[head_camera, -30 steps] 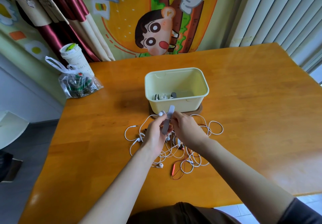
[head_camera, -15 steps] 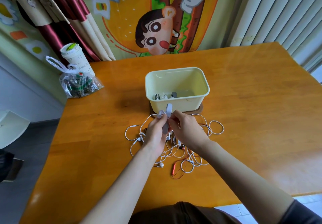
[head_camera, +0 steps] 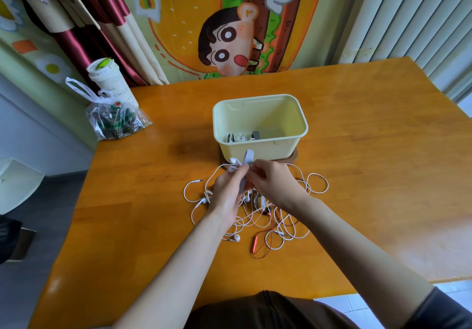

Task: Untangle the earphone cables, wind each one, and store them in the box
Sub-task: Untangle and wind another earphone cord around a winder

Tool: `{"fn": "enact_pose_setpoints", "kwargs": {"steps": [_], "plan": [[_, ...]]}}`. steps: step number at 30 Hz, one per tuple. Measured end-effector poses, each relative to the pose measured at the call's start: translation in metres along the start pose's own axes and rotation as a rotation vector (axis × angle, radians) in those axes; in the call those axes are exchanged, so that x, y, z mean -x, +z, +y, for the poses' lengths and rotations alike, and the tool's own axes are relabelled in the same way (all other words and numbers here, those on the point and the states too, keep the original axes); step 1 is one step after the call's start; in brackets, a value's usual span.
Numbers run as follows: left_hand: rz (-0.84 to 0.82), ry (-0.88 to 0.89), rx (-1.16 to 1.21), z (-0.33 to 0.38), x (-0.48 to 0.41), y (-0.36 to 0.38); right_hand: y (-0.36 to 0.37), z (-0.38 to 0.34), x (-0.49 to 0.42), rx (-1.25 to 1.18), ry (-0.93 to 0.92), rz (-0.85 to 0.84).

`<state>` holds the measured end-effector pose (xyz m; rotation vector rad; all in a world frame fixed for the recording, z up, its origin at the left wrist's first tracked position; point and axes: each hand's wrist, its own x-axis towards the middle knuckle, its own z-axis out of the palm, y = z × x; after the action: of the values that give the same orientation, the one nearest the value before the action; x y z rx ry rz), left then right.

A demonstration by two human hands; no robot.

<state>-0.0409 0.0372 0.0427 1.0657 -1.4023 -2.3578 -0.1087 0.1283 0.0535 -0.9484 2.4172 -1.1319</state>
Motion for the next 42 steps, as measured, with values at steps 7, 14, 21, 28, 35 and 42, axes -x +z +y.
{"fn": "enact_pose_setpoints", "kwargs": {"steps": [7, 14, 21, 28, 35, 42], "plan": [[-0.028, -0.028, 0.083, 0.001, 0.002, -0.002, 0.001, -0.005, -0.001, -0.020, -0.011, 0.008], [0.025, -0.078, 0.127, 0.002, -0.003, -0.004, 0.003, 0.002, 0.001, -0.002, -0.014, 0.011], [0.082, -0.115, 0.117, 0.003, -0.004, -0.002, 0.008, -0.004, 0.005, -0.010, -0.072, 0.030], [0.006, -0.052, 0.194, 0.000, -0.003, -0.008, 0.005, -0.001, 0.003, -0.031, -0.048, 0.019], [-0.138, 0.007, 0.119, 0.001, 0.001, -0.010, 0.002, 0.006, 0.006, -0.010, -0.016, 0.009], [-0.074, -0.043, 0.071, 0.000, 0.000, -0.014, -0.005, 0.007, 0.007, -0.006, -0.033, 0.009]]}}
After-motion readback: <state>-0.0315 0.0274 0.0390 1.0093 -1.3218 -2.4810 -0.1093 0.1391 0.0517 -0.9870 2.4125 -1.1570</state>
